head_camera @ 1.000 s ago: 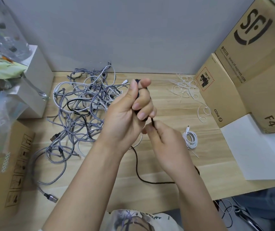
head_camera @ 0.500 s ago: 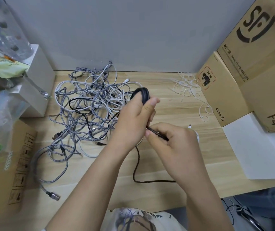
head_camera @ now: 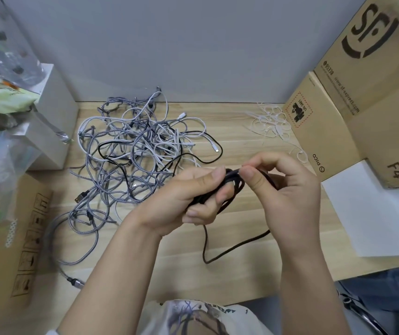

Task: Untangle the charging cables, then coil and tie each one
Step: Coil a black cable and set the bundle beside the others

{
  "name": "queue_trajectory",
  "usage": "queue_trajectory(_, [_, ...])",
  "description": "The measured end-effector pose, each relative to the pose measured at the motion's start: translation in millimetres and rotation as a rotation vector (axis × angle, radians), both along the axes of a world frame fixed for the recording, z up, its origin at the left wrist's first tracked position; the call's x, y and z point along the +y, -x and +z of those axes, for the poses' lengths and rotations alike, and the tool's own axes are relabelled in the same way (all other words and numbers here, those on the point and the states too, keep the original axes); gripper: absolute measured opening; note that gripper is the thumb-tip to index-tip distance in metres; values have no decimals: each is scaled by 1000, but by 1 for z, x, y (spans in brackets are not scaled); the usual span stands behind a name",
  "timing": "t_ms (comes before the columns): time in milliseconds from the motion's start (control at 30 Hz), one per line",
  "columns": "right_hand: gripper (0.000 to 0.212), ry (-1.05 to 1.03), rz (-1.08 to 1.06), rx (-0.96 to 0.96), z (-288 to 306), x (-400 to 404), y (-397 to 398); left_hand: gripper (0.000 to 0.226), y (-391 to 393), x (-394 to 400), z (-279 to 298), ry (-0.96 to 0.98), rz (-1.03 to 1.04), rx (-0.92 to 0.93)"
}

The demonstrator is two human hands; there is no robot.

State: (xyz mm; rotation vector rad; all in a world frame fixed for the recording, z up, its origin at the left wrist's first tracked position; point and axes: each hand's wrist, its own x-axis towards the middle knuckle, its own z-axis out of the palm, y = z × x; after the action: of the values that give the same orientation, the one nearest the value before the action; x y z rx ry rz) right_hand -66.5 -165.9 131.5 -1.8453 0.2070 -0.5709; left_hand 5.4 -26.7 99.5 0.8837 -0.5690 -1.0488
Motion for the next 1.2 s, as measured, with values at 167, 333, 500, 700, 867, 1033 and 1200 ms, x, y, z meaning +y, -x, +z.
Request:
queue_trajectory(167, [28, -77, 64, 49, -3, 2, -1, 27, -3, -4, 5, 376, -116, 205])
queue_trajectory(333, [33, -171, 186, 315, -17, 6, -4, 26, -9, -7, 23, 680, -63, 499])
queue_trajectory(500, [25, 148, 297, 499, -19, 18, -1, 22, -11, -14, 26, 480, 373, 368])
queue_trajectory(700, [27, 457, 277, 495, -12, 22, 2, 21, -4, -23, 12, 51, 648, 14])
queue_trajectory(867, [31, 443, 208, 390, -3, 21, 7, 14, -3, -20, 3, -281, 635, -442])
queue_trajectory(1033, [21, 367, 85, 193, 6, 12, 7, 37, -3, -10, -5, -424, 482, -507])
queue_trajectory(1200, [8, 245, 12, 99, 6, 3, 7, 45, 0, -4, 5, -410, 294, -428])
